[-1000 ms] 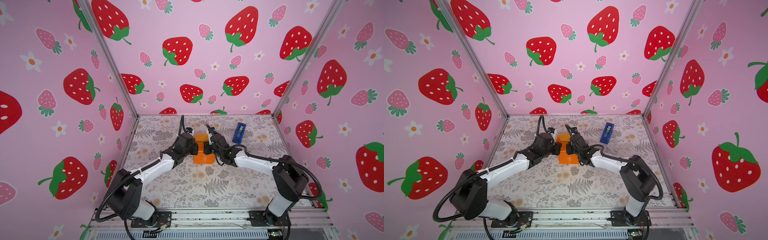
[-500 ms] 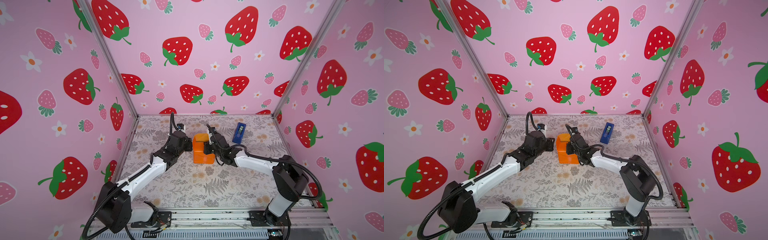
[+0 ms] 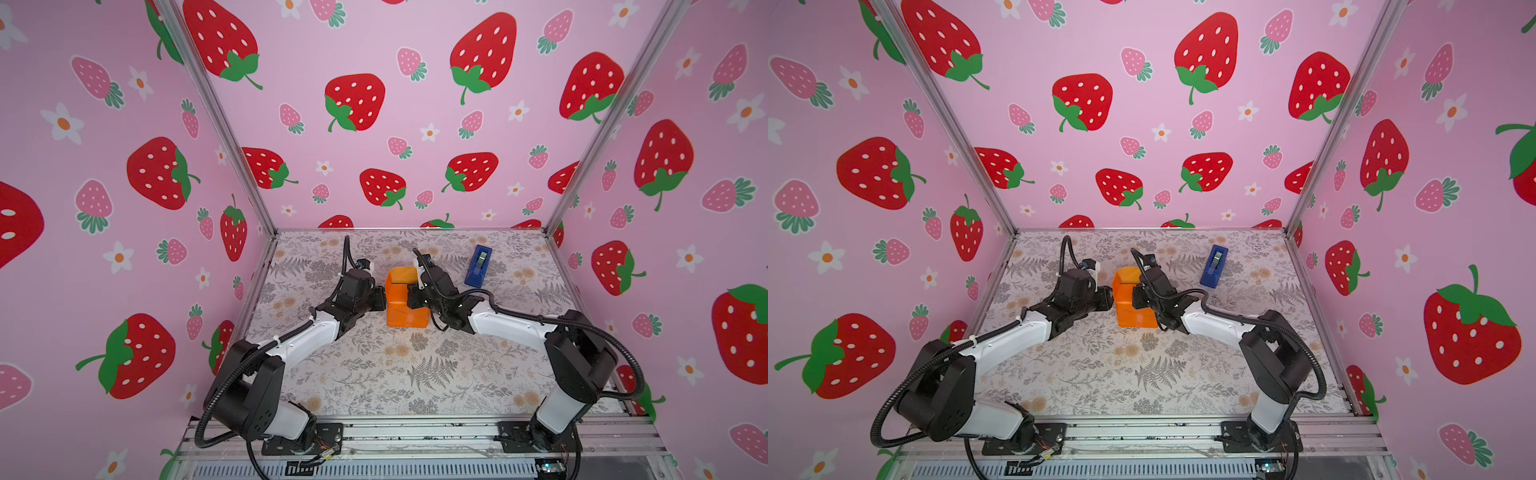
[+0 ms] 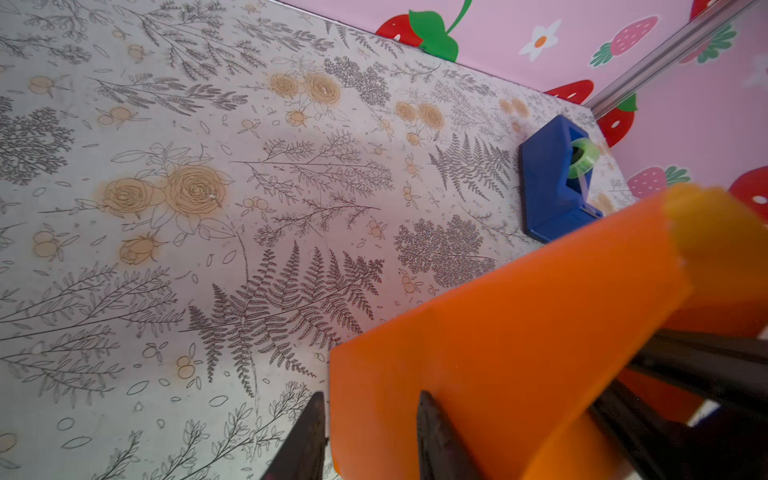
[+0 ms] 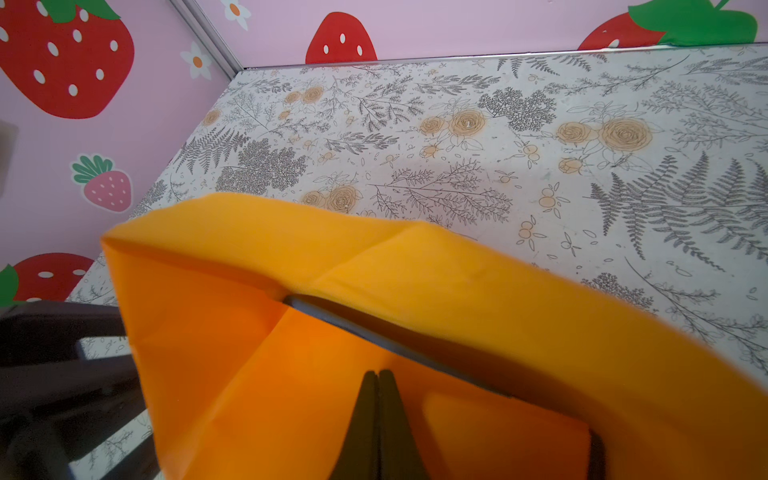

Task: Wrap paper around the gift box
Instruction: 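Press the folded paper flap flat with both grippers over the box top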

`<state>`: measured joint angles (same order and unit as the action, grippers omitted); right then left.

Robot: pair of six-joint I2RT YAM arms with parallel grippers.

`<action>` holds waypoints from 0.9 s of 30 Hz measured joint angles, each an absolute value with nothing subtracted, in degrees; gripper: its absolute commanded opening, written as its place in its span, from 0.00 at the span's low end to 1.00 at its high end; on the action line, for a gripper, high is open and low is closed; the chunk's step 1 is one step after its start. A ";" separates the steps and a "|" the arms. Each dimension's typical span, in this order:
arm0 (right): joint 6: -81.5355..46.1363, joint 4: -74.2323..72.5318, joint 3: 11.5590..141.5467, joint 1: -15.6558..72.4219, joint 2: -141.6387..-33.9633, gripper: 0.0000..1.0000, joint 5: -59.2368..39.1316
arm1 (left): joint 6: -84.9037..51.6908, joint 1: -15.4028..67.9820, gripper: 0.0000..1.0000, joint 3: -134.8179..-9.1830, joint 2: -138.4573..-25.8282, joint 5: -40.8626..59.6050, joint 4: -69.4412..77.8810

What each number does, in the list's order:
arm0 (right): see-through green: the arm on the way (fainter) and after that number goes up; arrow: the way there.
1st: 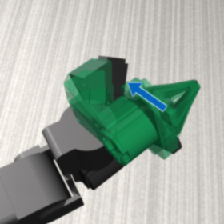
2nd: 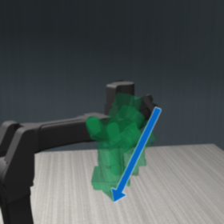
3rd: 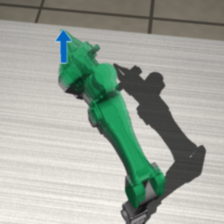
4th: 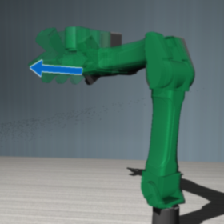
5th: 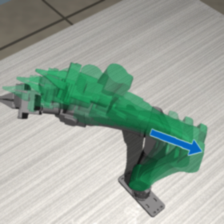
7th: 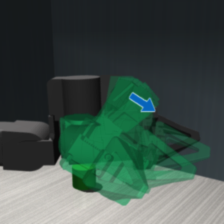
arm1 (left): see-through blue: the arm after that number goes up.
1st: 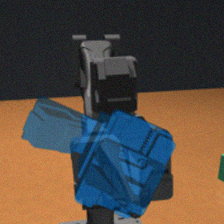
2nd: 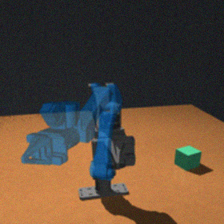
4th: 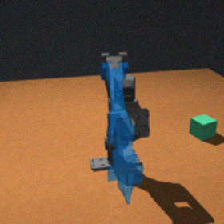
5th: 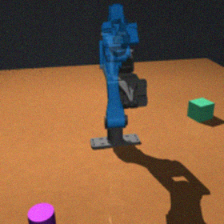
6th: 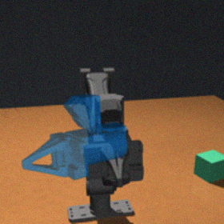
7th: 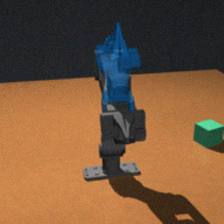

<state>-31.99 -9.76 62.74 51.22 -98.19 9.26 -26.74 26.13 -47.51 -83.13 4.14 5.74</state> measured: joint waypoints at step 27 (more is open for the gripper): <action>-32.53 -9.74 62.74 51.22 -98.19 0.00 9.61 | -27.29 27.03 0.39 -46.00 -81.47 3.44 9.02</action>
